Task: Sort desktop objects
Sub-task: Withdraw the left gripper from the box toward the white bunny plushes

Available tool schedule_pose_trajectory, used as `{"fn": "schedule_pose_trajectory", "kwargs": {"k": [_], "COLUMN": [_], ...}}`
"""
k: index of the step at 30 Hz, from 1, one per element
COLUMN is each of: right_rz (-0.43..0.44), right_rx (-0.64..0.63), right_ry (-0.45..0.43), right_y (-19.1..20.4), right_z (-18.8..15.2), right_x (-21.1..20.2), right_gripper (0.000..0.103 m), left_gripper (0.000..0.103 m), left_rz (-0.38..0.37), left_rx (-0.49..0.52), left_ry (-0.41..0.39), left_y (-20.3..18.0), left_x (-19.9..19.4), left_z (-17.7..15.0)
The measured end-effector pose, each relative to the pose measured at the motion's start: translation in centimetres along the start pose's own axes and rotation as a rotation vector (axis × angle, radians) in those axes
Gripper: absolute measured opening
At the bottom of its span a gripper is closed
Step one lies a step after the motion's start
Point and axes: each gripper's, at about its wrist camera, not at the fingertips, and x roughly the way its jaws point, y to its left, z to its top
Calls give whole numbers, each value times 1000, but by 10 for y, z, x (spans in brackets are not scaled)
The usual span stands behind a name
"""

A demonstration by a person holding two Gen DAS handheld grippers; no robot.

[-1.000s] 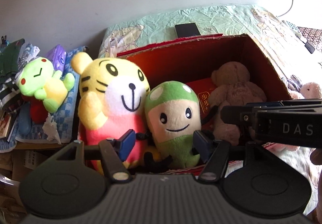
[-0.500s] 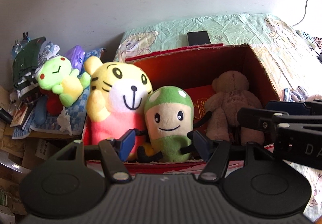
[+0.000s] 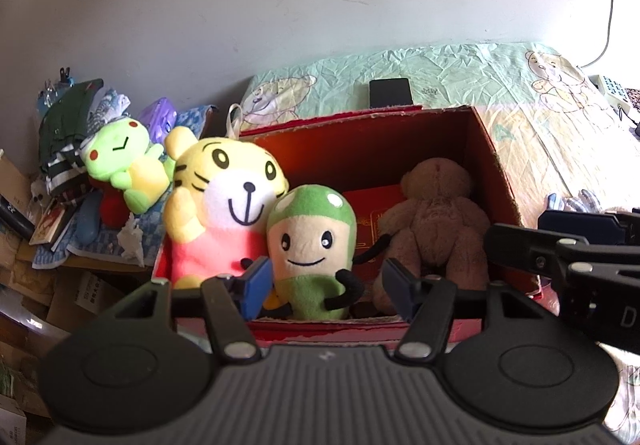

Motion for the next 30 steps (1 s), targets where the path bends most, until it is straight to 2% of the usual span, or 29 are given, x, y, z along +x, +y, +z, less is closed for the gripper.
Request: {"fn": "schedule_pose_trajectory", "kwargs": {"k": [9,13,20,26,30], "right_rz": [-50,-63,-68,-88,-99], "right_rx": [32,72,135,133,119], "right_ry": [-32,-47,-23,-3,0], "right_y": [-33,-55,-93,-115,-128], "right_z": [-2,-5,-8,-11,-14], "right_x": [-26,-36,-48,-58,-63], "right_gripper": [54,66,65,65,65], "left_gripper": [64,64,64,65,69], "left_rz": [-13,-29,-52,-74,-86], "left_rx": [23,26,38,55,65], "left_ry": [-21,-27,-14,-10,-11], "left_y": [-32,-50,-85,-116,-135], "left_x": [-11,-13,-15,-20,-22], "left_z": [6,8,11,11,10]}}
